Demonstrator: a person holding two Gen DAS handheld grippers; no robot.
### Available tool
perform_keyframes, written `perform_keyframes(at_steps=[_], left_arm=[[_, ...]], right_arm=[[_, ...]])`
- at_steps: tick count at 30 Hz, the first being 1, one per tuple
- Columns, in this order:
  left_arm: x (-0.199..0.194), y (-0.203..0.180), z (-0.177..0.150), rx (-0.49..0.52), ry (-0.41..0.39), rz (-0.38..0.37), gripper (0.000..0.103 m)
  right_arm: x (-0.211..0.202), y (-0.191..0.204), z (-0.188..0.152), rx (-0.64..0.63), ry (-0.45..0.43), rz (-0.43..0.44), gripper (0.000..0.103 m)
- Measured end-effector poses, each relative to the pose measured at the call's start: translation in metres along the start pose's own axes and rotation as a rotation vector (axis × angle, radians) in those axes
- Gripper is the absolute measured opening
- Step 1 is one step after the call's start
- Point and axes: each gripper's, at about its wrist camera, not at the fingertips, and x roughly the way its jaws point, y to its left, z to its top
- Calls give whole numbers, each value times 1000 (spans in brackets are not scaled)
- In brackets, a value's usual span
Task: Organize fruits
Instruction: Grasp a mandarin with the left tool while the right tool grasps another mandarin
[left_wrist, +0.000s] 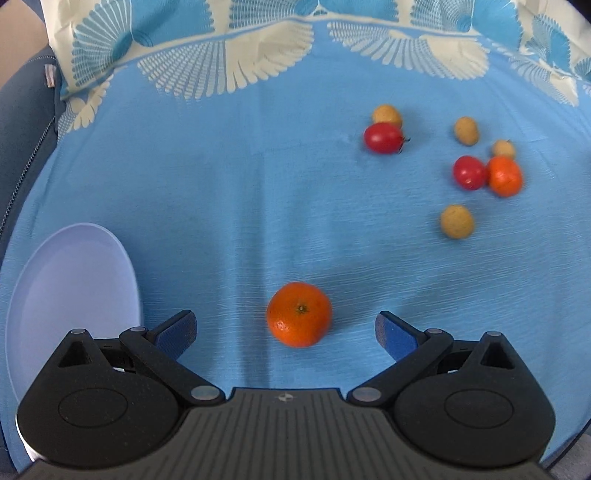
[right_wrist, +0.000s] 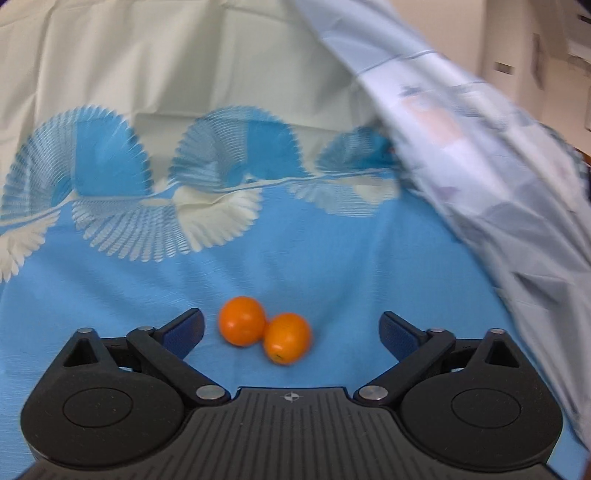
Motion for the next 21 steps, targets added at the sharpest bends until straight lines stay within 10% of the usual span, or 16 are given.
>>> perform_keyframes(at_steps=[4,11,12,17,21], left_arm=[[12,2,-1,-6,18,-8,103],[15,0,-2,7,0,-3,103],[14,0,-2,8,-7,-4,100],[0,-2,-2,3,-30,-89,41],[-13,-1,-3,2,-49,-130,41]], right_arm=[[24,-6,-13,-17,69,59,66],[29,-14,-20,-6,48,111,63],[29,-12,-18,-17,51,107,44],[12,-8,-22,-77,58,55,36],[-19,-11,-24,-32,55,35,36]])
